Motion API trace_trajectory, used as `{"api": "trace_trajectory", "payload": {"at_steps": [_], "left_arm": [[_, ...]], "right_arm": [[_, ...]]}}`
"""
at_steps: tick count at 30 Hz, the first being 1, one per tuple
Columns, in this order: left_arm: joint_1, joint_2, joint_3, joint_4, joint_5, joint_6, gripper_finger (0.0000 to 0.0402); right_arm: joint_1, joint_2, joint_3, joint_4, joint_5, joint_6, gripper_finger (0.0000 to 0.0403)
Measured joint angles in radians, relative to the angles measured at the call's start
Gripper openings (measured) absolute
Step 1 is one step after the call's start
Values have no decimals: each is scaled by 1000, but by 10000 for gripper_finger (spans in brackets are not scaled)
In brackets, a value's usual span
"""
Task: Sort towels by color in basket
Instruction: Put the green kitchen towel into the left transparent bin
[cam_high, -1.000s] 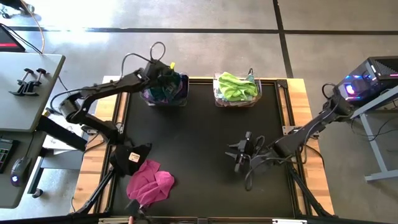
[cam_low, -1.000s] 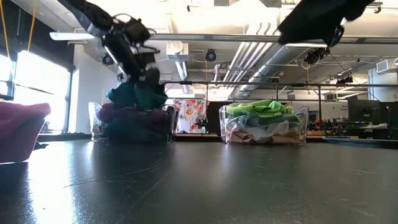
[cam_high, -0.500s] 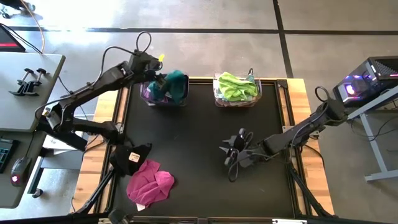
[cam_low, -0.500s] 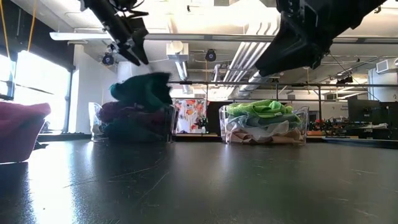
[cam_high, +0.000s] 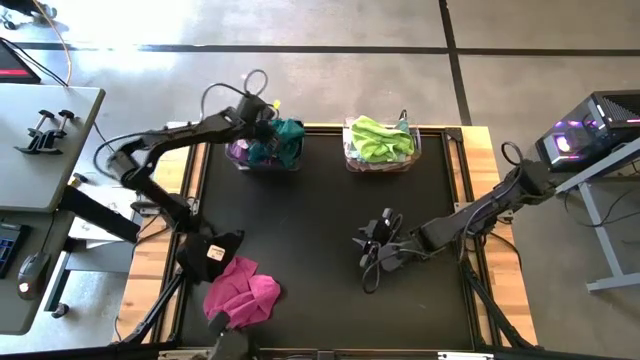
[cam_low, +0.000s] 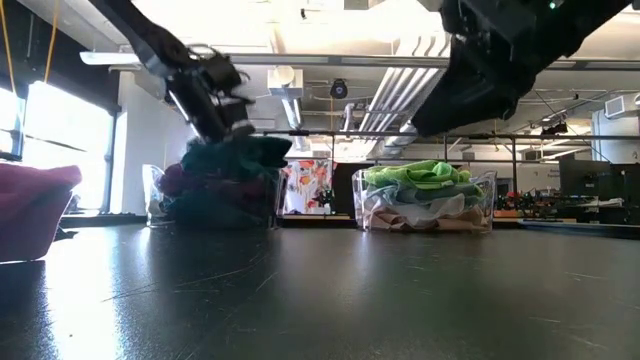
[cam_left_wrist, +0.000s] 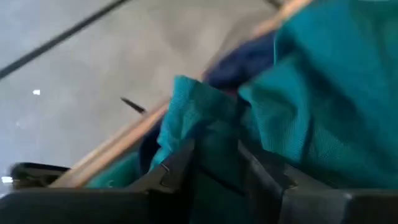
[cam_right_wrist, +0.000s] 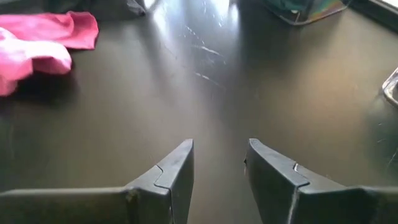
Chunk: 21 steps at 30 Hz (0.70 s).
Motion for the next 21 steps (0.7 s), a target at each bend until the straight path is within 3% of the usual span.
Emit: {"api": "trace_trajectory", "payload": {"at_steps": [4,7,10,16,21], "left_arm": [[0,74,-4,5,-39,34,87],[-2,61,-5,6,-75,39,80],[-12,-10,-5,16,-81,41,75],[-22,-189,-4,-83,-71,41,74],[-29,-298,-21,-167,-65,73,74]], "right_arm": [[-35,40,0,17,-38,-2,138],[-78,77,0,73,-54,-28,138],[-133,102,0,170,-86,-102,138],[-285,106,3,347,-279,-272,138],[-456,106,66,364,-440,-444,138]]}}
